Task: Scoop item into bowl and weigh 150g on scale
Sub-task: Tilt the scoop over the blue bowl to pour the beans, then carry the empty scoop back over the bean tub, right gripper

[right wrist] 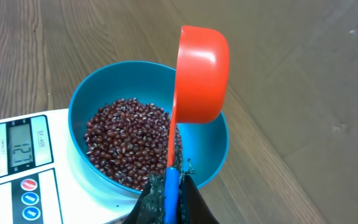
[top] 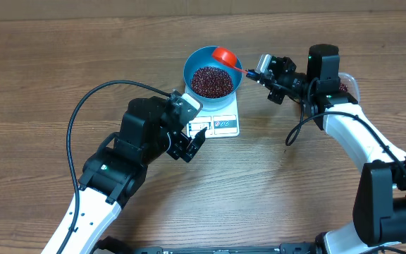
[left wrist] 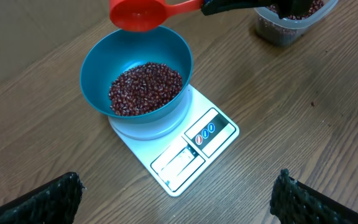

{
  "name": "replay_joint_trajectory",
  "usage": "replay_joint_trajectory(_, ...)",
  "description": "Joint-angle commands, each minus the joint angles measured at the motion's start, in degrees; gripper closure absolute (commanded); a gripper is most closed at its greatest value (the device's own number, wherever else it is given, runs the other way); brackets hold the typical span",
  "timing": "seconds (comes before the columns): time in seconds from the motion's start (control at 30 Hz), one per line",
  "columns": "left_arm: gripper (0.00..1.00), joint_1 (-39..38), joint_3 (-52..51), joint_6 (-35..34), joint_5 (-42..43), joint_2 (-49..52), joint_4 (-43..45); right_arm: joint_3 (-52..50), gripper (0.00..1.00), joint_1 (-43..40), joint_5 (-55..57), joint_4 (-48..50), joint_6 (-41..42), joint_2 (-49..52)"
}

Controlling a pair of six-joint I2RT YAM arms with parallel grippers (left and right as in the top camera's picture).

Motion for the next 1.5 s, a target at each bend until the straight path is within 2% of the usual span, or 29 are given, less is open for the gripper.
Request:
replay_joint_trajectory(0.0, 0.00, 0.26, -0.09, -0.85, -0.42, -0.59, 0.04, 0.42, 0.96, 0.22, 0.59, 0.87, 5.07, -0.09)
replay_joint_trajectory(0.17, 0.00, 0.26, -0.09, -0.85, -0.42, -0.57, 0.02, 2.16, 0.96, 0.15, 5.55, -0.22, 22.47, -2.71)
replay_joint_trajectory(0.27, 0.01, 0.26, -0.09, -0.85, -0.42, -0.59, 0.04, 3.72, 0.96, 0.15, 11.82, -5.60, 29.29, -5.95)
replay_joint_trajectory(0.53, 0.00, 0.26, -0.09, -0.85, -0.42, -0.57, 0.04, 9.49, 0.97, 0.15, 32.00, -26.53, 36.61, -14.75)
replay_joint_trajectory(0.7, 0.00, 0.26, -0.09, -0.85, -0.42, -0.59, 0.04, 10.12, 0.96, 0.15, 46.31, -34.93, 39.74, -19.17)
replay_joint_trajectory(0.8, 0.00, 0.26, -0.09, -0.85, -0.42, -0.59, 0.04, 10.12, 0.97, -0.20, 53.24, -41.81, 44.48, -20.76)
replay_joint_trajectory(1.03, 0.00, 0.26, -0.09, -0.85, -0.42, -0.59, 0.04, 10.05, 0.96, -4.92, 54.29, -52.52, 51.06, -20.55)
replay_joint_trajectory(1.27, 0.00, 0.26, -0.09, -0.85, -0.42, -0.59, 0.04, 10.01, 0.97, -11.08, 53.81, -55.12, 53.11, -20.44)
replay_joint_trajectory(1.47, 0.00, 0.26, -0.09, -0.85, -0.42, -0.59, 0.02, 9.99, 0.96, -12.22, 50.56, -54.60, 54.03, -18.18)
